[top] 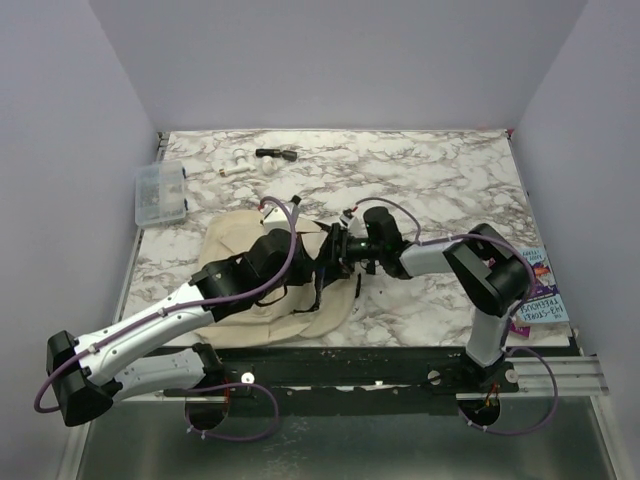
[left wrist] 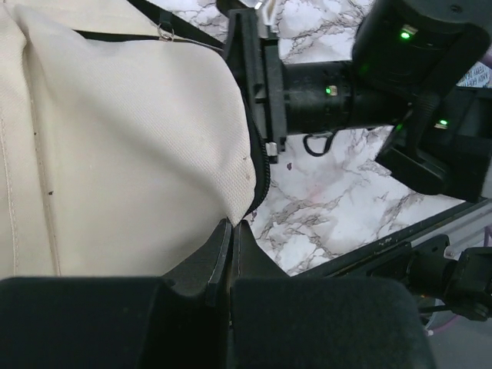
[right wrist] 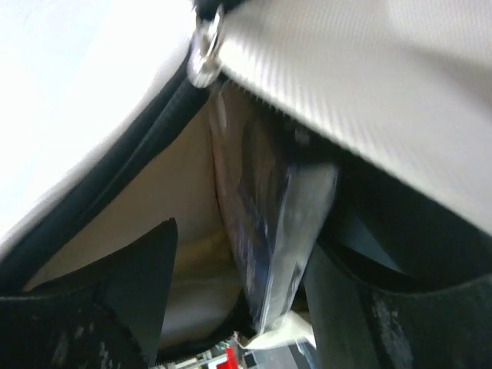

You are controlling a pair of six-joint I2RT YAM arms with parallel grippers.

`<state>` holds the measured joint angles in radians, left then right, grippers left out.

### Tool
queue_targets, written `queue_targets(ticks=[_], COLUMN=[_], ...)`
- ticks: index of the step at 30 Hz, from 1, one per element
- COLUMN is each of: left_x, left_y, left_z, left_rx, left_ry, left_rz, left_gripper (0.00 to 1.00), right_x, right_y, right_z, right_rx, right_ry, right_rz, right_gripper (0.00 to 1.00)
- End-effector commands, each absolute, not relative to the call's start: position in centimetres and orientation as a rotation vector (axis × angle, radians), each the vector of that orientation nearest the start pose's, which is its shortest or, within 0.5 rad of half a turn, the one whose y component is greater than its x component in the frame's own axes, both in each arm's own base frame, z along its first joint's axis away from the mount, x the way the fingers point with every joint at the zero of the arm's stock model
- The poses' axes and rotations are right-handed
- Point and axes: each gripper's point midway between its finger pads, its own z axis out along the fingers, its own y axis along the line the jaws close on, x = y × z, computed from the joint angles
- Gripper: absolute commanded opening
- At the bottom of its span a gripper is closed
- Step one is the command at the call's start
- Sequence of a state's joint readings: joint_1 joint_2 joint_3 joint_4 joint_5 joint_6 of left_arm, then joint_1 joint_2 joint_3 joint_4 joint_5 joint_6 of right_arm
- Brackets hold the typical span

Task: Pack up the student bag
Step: Place the book in the student bag.

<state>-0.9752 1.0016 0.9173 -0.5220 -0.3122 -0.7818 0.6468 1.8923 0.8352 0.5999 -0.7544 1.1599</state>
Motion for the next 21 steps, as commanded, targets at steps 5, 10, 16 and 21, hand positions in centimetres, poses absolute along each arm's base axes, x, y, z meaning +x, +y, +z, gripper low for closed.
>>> queue_targets(ticks=[5,10,16,21], left_x=[20.0,19.8,19.5,19.6], left_y=[-24.4,-24.8,-25.0,-24.1], left_z=[20.5,20.7,20.8,20.7], left_rx=[0.000,0.021,0.021,-0.004], left_ry=[2.205,2.205,2.209,2.192], left_rz=[-0.711,-0.739,-0.763,-0.747], left_gripper=[0.00,0.00,0.00,0.00], right_x=[21.6,21.5,23.3,24.8], right_y=[33.3,33.8,38.8,41.4], right_z=[8.6,10.0,13.1,15.3], right_rx=[0.086,0.089,0.098,0.071], right_ry=[2.488,2.421,2.292,2.213], right_rz=[1.680,1.742,1.870,1.995], right_gripper=[0.70,0.52,0.14,0.20])
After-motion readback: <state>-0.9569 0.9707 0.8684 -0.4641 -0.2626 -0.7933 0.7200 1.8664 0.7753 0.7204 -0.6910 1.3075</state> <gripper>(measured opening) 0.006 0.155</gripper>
